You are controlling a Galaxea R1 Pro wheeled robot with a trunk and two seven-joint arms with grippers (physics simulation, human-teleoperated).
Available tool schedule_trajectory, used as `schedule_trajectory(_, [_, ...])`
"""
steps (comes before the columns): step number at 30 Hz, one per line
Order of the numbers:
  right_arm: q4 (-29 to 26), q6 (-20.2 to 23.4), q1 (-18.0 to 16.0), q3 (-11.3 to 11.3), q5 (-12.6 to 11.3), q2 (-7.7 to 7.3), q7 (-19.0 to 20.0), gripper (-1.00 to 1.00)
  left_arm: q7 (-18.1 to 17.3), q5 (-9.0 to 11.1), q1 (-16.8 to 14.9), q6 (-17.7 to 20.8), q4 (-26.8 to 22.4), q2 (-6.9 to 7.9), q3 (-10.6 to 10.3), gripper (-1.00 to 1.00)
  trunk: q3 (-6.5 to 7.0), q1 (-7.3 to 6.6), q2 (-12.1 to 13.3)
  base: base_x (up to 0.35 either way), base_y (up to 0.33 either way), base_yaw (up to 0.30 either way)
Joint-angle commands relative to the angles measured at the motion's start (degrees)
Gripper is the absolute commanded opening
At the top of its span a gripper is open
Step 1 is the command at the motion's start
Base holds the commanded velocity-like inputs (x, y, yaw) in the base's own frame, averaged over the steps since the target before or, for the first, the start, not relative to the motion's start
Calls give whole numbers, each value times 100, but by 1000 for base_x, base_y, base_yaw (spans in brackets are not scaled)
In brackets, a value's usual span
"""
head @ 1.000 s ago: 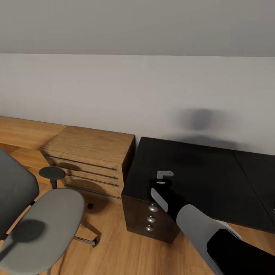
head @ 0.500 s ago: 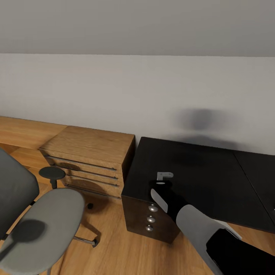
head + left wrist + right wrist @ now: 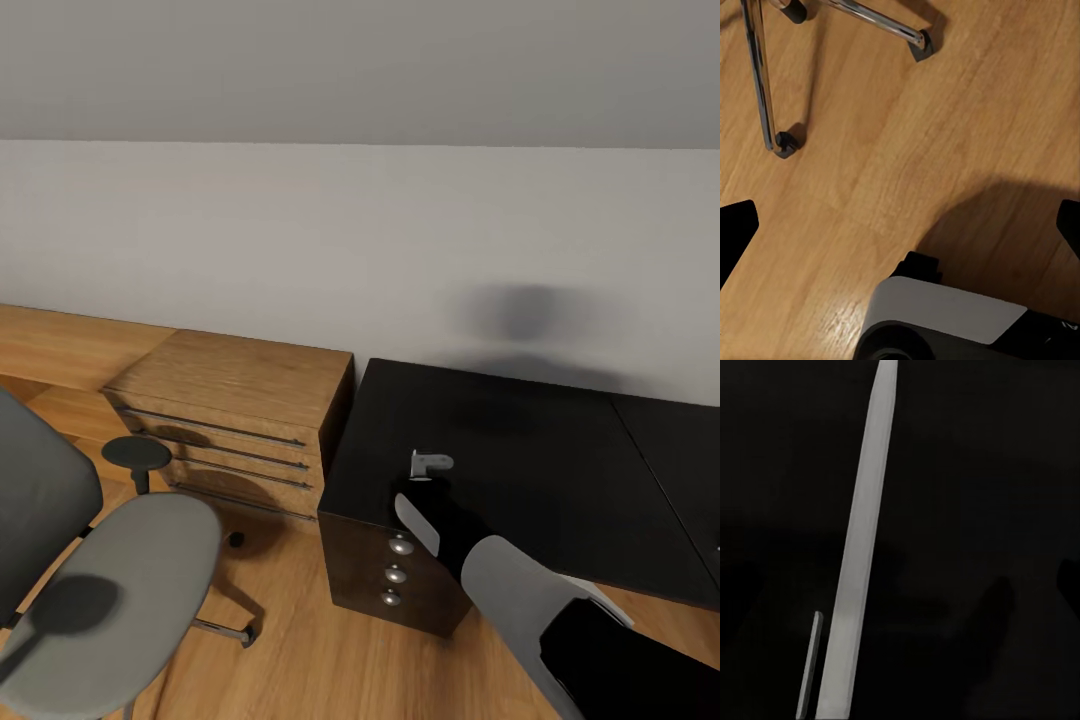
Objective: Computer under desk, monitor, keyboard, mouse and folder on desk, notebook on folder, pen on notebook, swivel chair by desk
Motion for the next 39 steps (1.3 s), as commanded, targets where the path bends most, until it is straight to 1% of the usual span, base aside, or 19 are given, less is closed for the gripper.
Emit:
schedule_trajectory(1, [28, 105, -1, 37, -146, -5, -29, 100, 30, 48, -5, -23, 0, 2, -48, 100, -6, 1, -3, 0, 0, 0])
schedule_trajectory(11, [32, 196, -1, 40, -200, -4, -29, 100, 31, 48, -5, -23, 0, 4, -47, 100, -6, 1, -3, 0, 0, 0])
schedule_trajectory(29, [32, 253, -1, 43, -205, -4, -31, 100, 32, 48, -5, -23, 0, 4, -44, 100, -6, 1, -3, 0, 0, 0])
schedule_trajectory(30, [32, 254, -1, 43, -205, -4, -32, -100, 32, 48, -5, -23, 0, 4, -45, 100, -6, 1, -3, 0, 0, 0])
schedule_trajectory(39, [32, 293, -1, 45, -208, -4, -37, -100, 32, 48, -5, -23, 0, 4, -40, 100, -6, 1, -3, 0, 0, 0])
